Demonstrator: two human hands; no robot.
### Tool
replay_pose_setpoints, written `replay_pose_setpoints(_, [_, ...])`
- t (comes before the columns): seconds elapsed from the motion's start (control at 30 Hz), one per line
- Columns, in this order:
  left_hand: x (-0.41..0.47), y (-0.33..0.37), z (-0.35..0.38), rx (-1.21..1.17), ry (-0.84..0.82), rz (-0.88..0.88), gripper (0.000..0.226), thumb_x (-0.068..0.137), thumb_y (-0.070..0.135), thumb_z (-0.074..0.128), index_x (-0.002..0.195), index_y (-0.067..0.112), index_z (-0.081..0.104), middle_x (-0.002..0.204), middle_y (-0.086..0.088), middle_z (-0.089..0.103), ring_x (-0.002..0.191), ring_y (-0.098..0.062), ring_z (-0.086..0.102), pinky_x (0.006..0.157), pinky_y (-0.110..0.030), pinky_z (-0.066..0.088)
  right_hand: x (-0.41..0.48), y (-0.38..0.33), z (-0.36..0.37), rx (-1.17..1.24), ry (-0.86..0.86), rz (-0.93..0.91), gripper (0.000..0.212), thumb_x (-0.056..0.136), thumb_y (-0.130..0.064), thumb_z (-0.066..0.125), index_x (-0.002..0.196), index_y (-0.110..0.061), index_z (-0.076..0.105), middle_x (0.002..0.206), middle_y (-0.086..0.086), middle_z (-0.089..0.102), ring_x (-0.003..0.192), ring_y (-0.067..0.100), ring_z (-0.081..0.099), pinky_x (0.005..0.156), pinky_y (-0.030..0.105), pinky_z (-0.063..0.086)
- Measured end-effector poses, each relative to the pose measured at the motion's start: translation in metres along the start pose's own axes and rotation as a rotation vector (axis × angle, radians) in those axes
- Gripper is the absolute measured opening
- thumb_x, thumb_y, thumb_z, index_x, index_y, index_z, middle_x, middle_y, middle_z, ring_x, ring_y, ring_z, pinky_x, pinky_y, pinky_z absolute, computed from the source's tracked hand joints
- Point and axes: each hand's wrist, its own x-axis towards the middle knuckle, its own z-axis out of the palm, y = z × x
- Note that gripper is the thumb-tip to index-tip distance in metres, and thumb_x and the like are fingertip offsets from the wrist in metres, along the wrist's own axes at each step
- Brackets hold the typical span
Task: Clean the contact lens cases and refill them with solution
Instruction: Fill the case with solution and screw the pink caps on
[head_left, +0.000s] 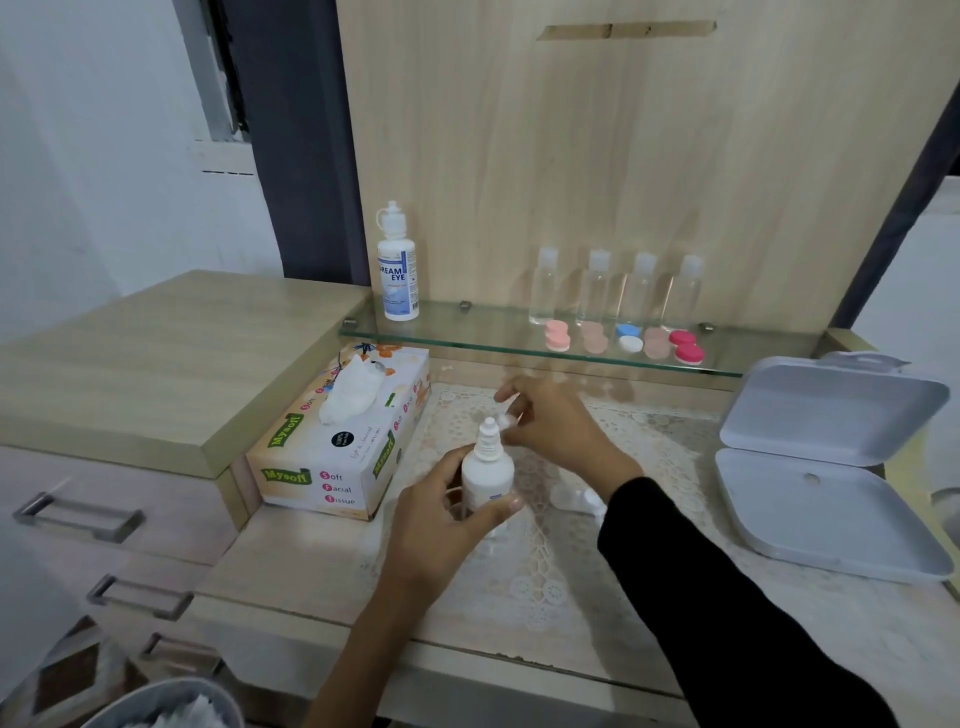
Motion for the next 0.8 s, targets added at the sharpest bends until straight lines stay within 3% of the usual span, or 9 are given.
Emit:
replay_pose_setpoints(0.13, [0.000,0.001,0.000,0.008,-0.009,0.017,0.050,0.074,0.024,0.080,0.119,0.030,0.060,0.106,0.024,0.067,0.098,0.002,0.062,0.078,-0.010,0.047,0.006,0.012,0.026,-0.223,0.063,-0.033,0.019,0.080,-0.016,0.066,0.097,-0.023,0.064,0.094,-0.003,0.068,0.086,0.019,0.061,0.071,0.029,0.044])
replay_pose_setpoints(0.23, [0.000,0.001,0.000,0.002,-0.020,0.025,0.049,0.074,0.028,0.079,0.120,0.028,0.059,0.107,0.020,0.067,0.099,0.000,0.062,0.080,-0.014,0.049,0.003,0.013,0.028,-0.231,0.083,-0.038,0.022,0.081,-0.018,0.065,0.102,-0.023,0.065,0.098,-0.003,0.068,0.094,0.020,0.057,0.077,0.030,0.041])
replay_pose_setpoints(0.33, [-0.001,0.001,0.000,-0.023,-0.027,0.016,0.051,0.072,0.036,0.080,0.118,0.031,0.059,0.107,0.020,0.067,0.099,0.000,0.063,0.079,-0.015,0.049,-0.007,0.016,0.017,-0.103,0.082,-0.037,0.041,0.080,-0.027,0.074,0.119,-0.027,0.061,0.106,-0.006,0.066,0.097,0.015,0.055,0.083,0.032,0.044])
replay_pose_setpoints(0.43, [0.000,0.002,0.000,-0.035,-0.028,0.011,0.059,0.064,0.047,0.081,0.116,0.035,0.057,0.107,0.022,0.066,0.099,0.000,0.062,0.078,-0.013,0.048,-0.027,0.025,-0.002,0.104,0.149,-0.005,0.048,0.075,-0.033,0.081,0.120,-0.028,0.063,0.105,-0.010,0.066,0.093,0.010,0.057,0.081,0.027,0.046])
replay_pose_setpoints(0.6, [-0.002,0.002,-0.002,-0.056,-0.049,0.002,0.055,0.064,0.036,0.081,0.113,0.035,0.055,0.104,0.028,0.064,0.098,0.003,0.061,0.077,-0.009,0.046,-0.072,0.054,-0.031,0.185,0.224,0.054,0.039,0.071,-0.032,0.082,0.107,-0.032,0.068,0.101,-0.017,0.068,0.092,0.003,0.060,0.070,0.016,0.040])
replay_pose_setpoints(0.8, [-0.001,0.001,-0.001,-0.129,-0.061,-0.013,0.052,0.064,0.028,0.075,0.111,0.036,0.055,0.104,0.028,0.065,0.100,0.003,0.062,0.078,-0.009,0.047,-0.115,0.079,-0.032,0.378,0.181,0.147,0.052,0.071,-0.024,0.083,0.121,-0.022,0.067,0.119,-0.015,0.064,0.108,-0.014,0.055,0.080,0.002,0.042])
